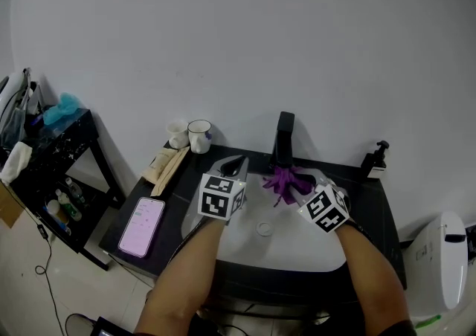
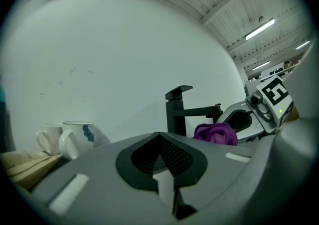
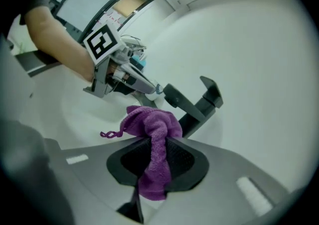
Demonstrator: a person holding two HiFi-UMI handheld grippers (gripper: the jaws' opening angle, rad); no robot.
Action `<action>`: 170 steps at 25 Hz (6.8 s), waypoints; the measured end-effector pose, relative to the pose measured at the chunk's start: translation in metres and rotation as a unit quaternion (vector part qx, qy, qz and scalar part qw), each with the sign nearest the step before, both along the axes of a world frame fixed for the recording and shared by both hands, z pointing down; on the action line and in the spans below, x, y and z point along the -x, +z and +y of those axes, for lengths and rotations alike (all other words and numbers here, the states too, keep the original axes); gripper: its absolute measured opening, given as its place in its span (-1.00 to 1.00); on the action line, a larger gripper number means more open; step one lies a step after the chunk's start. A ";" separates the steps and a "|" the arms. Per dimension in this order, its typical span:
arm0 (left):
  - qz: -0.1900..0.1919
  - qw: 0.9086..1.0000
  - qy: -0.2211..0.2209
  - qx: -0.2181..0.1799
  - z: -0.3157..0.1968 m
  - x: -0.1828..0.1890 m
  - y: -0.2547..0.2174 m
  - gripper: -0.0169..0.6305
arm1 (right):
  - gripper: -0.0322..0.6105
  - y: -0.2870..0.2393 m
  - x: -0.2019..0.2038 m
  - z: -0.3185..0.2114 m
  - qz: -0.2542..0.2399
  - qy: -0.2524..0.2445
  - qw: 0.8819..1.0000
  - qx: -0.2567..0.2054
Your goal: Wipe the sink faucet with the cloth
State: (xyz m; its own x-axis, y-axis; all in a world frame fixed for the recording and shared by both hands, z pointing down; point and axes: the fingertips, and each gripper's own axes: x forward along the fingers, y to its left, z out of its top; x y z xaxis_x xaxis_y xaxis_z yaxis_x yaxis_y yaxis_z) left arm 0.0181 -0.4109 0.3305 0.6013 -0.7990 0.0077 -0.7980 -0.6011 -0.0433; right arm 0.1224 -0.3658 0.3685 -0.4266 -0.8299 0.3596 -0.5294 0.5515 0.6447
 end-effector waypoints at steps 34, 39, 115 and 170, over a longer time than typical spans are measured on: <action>0.018 1.000 -0.010 -0.018 0.030 0.005 -0.015 -0.90 | -0.65 -0.039 -0.061 0.026 -0.262 0.116 0.956 -0.063; 0.017 1.000 -0.009 -0.017 0.031 0.005 -0.015 -0.90 | -0.65 -0.037 -0.059 0.027 -0.257 0.115 0.958 -0.063; 0.051 0.999 -0.015 -0.006 0.008 0.020 -0.015 -0.89 | -0.63 -0.036 -0.022 0.027 -0.294 0.126 0.947 -0.001; 0.155 0.973 -0.144 -0.091 0.031 0.109 -0.068 -0.89 | -0.64 -0.031 0.070 -0.068 -0.648 0.230 0.725 0.023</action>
State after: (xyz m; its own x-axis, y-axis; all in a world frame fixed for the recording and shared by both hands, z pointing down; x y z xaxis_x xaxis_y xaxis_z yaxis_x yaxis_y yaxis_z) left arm -0.0911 -0.3801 0.2627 0.3032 -0.9055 -0.2968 -0.9238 -0.3557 0.1414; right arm 0.0525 -0.4343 0.3373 -0.1118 -0.9916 -0.0642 -0.8090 0.1284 -0.5736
